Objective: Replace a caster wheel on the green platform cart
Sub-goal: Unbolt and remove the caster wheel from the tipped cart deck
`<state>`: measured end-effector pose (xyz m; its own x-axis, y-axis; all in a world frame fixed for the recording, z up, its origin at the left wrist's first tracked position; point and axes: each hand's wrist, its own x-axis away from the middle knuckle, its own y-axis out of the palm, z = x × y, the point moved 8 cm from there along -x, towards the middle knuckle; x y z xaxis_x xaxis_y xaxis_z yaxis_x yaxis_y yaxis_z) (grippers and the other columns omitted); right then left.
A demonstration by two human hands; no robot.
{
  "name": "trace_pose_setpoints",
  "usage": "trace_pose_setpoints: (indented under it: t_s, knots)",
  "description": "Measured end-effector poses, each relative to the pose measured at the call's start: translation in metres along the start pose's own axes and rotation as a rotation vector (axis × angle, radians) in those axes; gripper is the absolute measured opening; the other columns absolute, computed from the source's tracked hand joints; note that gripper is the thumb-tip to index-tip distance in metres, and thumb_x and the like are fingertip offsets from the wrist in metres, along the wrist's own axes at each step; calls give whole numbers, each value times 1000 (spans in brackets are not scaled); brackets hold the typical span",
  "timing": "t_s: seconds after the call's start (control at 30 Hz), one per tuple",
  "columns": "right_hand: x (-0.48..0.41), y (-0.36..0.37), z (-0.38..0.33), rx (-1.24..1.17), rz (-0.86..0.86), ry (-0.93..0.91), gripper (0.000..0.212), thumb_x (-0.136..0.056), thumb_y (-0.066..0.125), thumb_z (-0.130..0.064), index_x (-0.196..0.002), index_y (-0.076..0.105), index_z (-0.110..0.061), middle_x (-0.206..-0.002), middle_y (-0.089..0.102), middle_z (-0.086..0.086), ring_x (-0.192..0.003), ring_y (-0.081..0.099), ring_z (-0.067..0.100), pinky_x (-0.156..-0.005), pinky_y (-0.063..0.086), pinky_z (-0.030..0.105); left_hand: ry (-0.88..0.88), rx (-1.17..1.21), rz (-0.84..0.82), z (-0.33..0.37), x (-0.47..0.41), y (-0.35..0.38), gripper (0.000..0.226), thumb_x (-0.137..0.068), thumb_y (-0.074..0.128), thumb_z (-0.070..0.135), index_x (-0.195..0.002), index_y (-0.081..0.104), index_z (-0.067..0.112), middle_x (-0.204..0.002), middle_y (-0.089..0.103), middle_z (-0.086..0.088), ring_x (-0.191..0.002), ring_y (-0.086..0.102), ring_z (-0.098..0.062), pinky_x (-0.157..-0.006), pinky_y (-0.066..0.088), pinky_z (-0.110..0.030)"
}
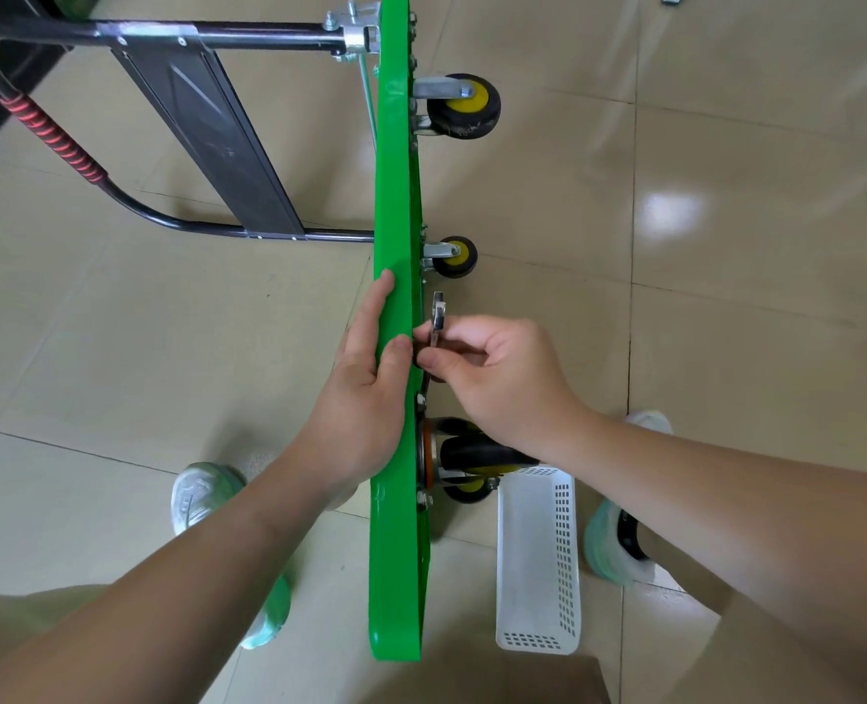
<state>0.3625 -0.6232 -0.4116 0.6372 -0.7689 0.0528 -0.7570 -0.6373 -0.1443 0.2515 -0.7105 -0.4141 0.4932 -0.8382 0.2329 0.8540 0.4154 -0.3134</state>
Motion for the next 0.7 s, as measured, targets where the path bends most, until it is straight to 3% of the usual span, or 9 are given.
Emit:
trace_pose_setpoints:
  t_s: [0.1, 0.3, 0.5, 0.7]
  knots:
    - [-3, -8, -10, 20, 63, -70, 20, -89, 72, -3, -108, 76, -8, -96, 77, -4, -89, 75, 10, -84, 61, 31, 1, -16, -7, 1, 0, 0, 56, -111, 37, 20, -161, 21, 42, -161, 33, 17, -146, 31, 5, -120, 20, -13]
    - [-34, -23, 2, -63, 102, 111, 23, -93, 68, -4, -91, 73, -27, -88, 77, 6, -85, 76, 23, -79, 63, 42, 3, -32, -7, 2, 0, 0, 56, -111, 36, 21, -161, 20, 41, -161, 33, 17, -148, 31, 1, -127, 22, -30]
    - [-49, -22, 30, -138, 74, 340, 9, -97, 65, -8, -93, 72, -11, -87, 74, 9, -84, 75, 30, -80, 63, 44, -6, -62, -15, 2, 0, 1, 57, -111, 35, 24, -160, 17, 46, -163, 31, 16, -148, 29, 0, -127, 22, -31]
    - [-57, -15, 43, -144, 27, 403, 10, -97, 66, -12, -90, 73, -11, -84, 74, 7, -83, 76, 29, -74, 63, 38, -17, -49, -21, -1, 0, 1, 56, -111, 35, 27, -158, 17, 51, -163, 30, 17, -148, 31, 1, -127, 23, -32]
